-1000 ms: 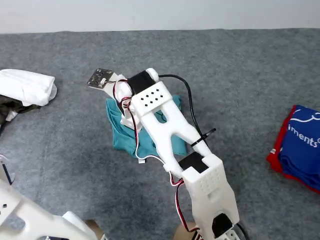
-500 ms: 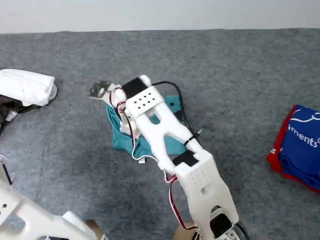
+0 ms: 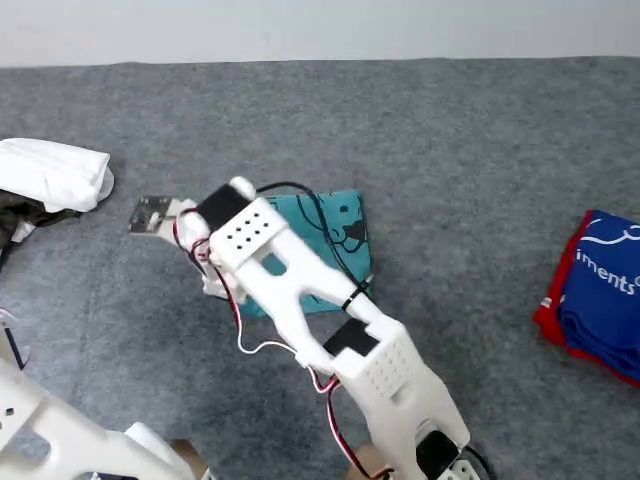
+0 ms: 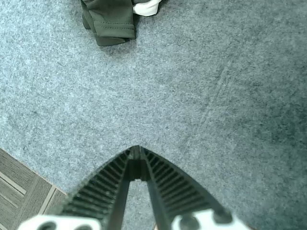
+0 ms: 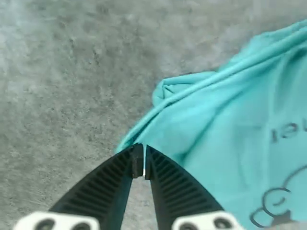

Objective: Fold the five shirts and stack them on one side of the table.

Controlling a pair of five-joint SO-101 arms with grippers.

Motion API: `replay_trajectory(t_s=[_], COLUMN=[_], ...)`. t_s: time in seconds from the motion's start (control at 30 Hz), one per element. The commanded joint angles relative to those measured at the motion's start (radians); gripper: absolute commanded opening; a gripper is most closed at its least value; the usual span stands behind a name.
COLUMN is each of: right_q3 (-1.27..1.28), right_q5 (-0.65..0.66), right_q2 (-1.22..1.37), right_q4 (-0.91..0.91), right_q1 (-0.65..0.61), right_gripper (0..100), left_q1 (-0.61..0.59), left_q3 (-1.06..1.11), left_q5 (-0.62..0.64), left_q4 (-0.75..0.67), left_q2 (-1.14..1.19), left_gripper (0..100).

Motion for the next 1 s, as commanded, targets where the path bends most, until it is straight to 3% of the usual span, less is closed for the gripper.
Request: replay_trajectory(t_s=[0.0,0.2,0.53,0.77,0.97], right_q3=[-0.025,-0.018,-0.018,-0.025,-0.025], right_q5=[0.006,0.008,0.0,0.0,0.006], right_q2=[-0.093,-0.094,0.004,0.122,-0.013], right_q4=[-0.012,-0.005,-0.039,-0.076,-0.068], right_q1=[0.077,0.176,-0.015,-0.007,0.025], right_gripper=[0.9,0.9,0.9,0.9,0.9], left_q1=[0.005,0.006,0.002,-0.003,-0.003], left_q3=[-0.004,0.01,0.044,0.044,0.044], left_q5=[0.0,0.0,0.0,0.0,0.0], left_q4=[-0.008,-0.009,-0.012,-0.009,-0.011], left_q2=[-0.02,-0.02,-0.02,-0.021,-0.021], left_gripper=[0,0,0,0,0])
